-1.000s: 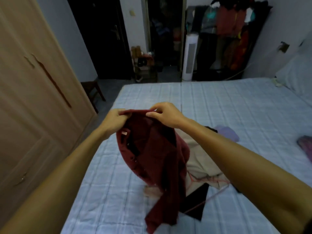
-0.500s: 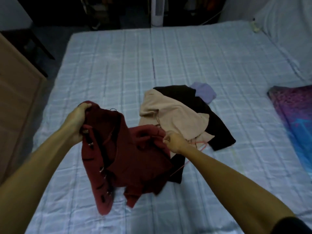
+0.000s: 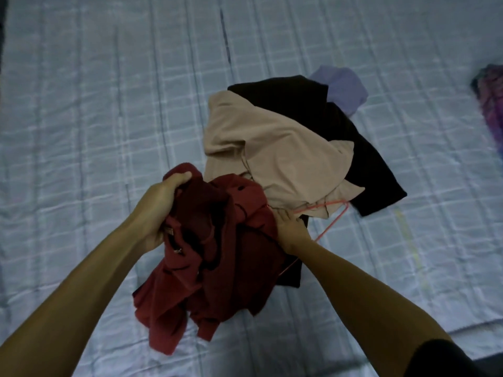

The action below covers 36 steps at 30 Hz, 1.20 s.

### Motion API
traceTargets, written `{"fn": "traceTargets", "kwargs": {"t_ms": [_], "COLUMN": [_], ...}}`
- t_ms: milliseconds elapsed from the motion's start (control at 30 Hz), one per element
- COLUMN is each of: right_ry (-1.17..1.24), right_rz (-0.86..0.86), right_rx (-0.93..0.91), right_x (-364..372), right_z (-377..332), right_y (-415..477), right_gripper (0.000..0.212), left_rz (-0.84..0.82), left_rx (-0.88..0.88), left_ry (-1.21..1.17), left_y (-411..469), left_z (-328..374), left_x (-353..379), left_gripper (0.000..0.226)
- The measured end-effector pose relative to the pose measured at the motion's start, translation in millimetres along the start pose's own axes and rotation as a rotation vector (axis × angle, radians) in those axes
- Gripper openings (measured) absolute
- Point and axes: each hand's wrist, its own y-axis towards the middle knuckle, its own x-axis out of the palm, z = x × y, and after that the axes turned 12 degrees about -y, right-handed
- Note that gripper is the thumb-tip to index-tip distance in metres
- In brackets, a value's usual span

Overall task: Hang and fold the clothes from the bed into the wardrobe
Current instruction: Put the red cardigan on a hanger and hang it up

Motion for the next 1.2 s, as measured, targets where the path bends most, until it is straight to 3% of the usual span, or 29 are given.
{"fn": "traceTargets", "kwargs": {"t_ms": [100,233,333,500,633,767,867,1033,1200], "right_ry": [-0.07,-0.19,-0.068,0.034,0.197,0.144,0.35,0.764,0.882], "right_rz": [-0.004,0.1,0.0,-0.059,0.162,0.362,0.6,0.912,1.087], "right_rx": [0.064,0.159,0.095,0.14,0.301,0.337,0.372,0.142,0.028], "right_x": [9.6,8.7,-4.1,-50.6,-94.5,-141.4,-178.6,-221.3,-238.4], "right_z": [-8.9,-10.2,1.0,19.6,42.4,61.0,59.9,32.2,9.7], "right_y": [8.3,-3.8,-21.4,-59.9,-104.5,-152.6,-187.5,-246.6,-295.3], "right_gripper": [0.079,0.044,0.026,0.026,0.034,0.021,0.022,0.025,0.025], "left_rz": [0.047,0.069,0.089,0.1,0.108,0.126,0.15,0.208,0.268], "left_rx": [-0.012,-0.003,0.04,0.082,0.125,0.239,0.32,0.428,0.546], "left_ry": [0.0,0.018,0.104,0.227,0.197,0.208,0.22,0.204,0.235], "left_y": [9.9,13.6,7.9,-21.1,-61.4,-109.9,-142.6,-177.9,-207.0], "left_z": [-0.4,4.8,7.4,7.9,14.1,27.1,39.0,51.4,59.7], "left_x": [-8.5,-10.7,-8.6,-4.0,-4.3,-4.5,-11.4,-29.2,-40.7], "left_gripper": [0.032,0.033,0.034,0.031,0.031,0.025,0.023,0.023,0.023]}}
